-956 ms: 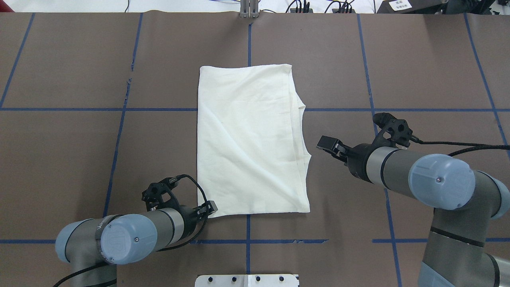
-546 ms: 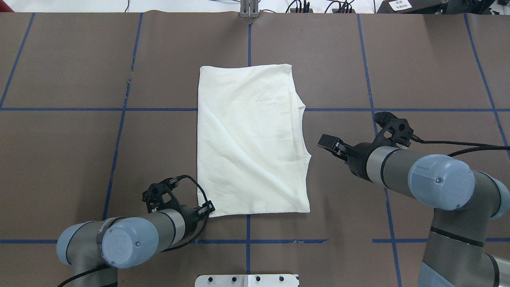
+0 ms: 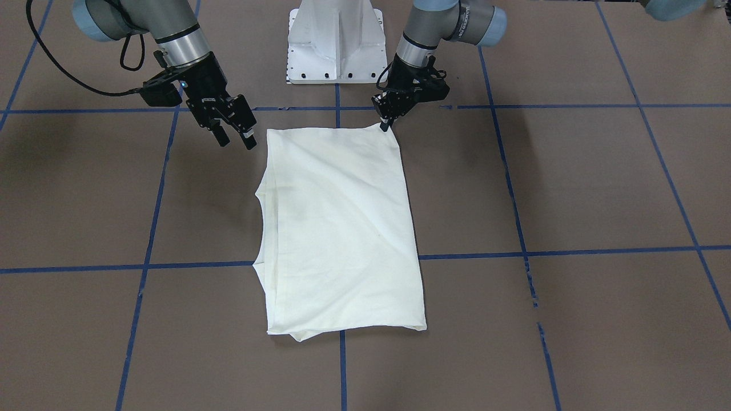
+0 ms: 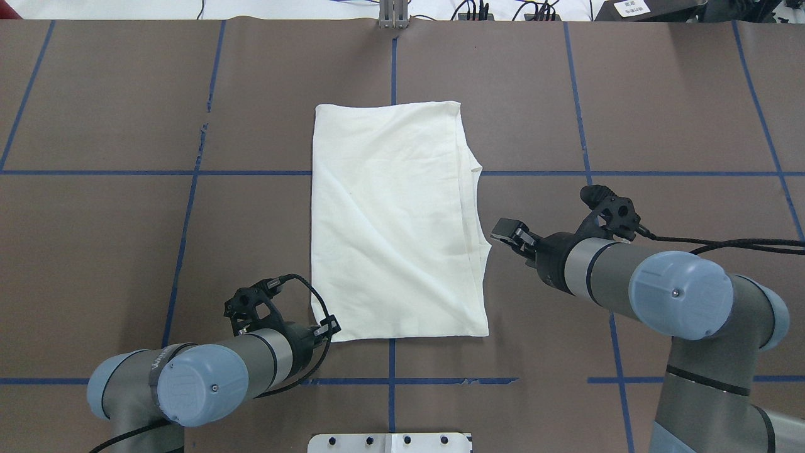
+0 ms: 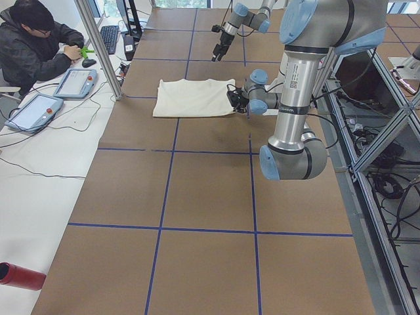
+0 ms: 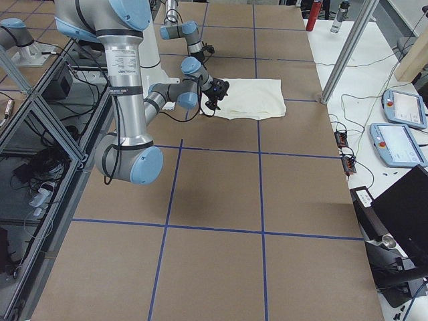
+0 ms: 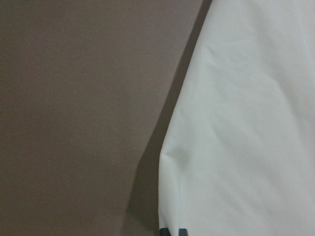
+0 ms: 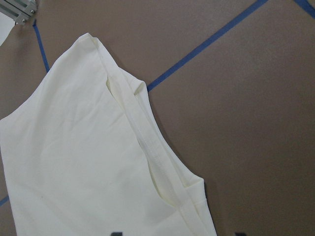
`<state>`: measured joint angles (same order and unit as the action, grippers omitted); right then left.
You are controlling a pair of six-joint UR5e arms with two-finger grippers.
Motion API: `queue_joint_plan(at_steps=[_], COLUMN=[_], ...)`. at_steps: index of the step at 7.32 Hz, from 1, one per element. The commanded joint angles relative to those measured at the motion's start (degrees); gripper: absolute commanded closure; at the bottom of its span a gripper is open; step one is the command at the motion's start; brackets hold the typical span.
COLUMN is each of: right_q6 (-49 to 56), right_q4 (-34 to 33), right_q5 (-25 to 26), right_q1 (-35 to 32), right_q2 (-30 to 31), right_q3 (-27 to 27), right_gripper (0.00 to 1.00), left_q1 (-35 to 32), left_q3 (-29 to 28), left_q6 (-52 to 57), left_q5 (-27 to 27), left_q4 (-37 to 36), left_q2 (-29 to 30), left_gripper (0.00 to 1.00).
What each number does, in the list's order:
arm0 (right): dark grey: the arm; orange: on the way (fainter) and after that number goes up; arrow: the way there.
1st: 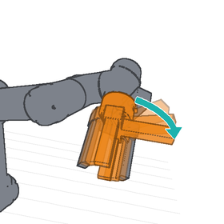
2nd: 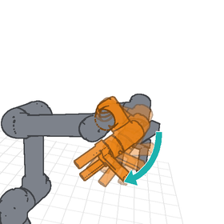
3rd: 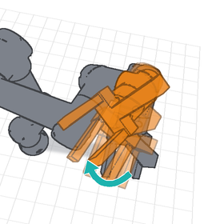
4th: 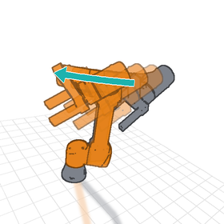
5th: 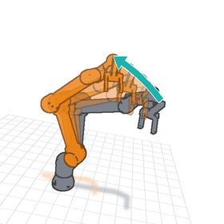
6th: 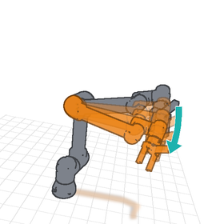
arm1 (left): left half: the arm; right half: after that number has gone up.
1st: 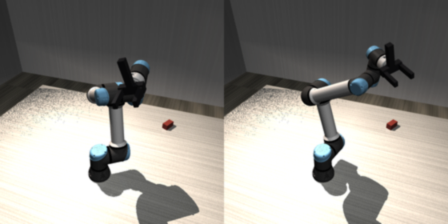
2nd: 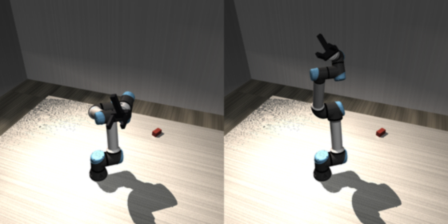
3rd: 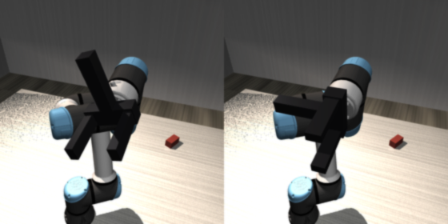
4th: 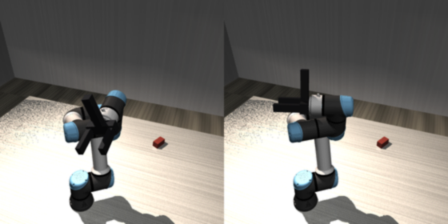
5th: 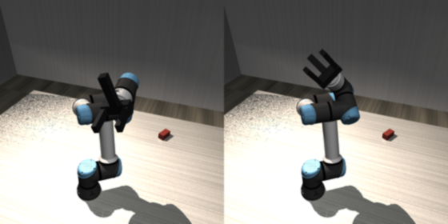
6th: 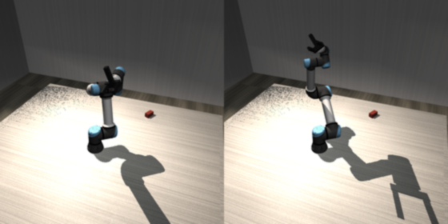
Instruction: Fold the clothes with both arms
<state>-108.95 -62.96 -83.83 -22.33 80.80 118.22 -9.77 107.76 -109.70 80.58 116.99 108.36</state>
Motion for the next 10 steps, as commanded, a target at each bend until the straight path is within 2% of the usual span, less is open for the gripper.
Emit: queue_joint_plan(at_steps=[1,3,6,10], right_q6=[-3.1,-3.1,-2.9,-6.9], right_q4=[-8.8,-14.0,-18.3,-18.8], right_q5=[3.8,5.3,5.3,5.2], right_q1=[4.8,5.7,7.0,8.5], right_q2=[-4.1,-11.6,-12.0,-13.5], right_q3=[-1.1,-7.8,-9.8,-9.1], right_gripper=[0.19,0.18,0.18,0.18], left_q1=[0.0,-0.1,0.0,0.2], left_q3=[0.7,0.9,1.0,0.9], left_q6=[0.0,-0.1,-0.1,-0.2], left_q5=[0.0,0.1,0.2,0.1], left_q4=[0.0,0.0,0.0,0.0], left_q2=[0.0,0.0,-0.1,-0.1], left_gripper=[1.0,1.0,1.0,1.0])
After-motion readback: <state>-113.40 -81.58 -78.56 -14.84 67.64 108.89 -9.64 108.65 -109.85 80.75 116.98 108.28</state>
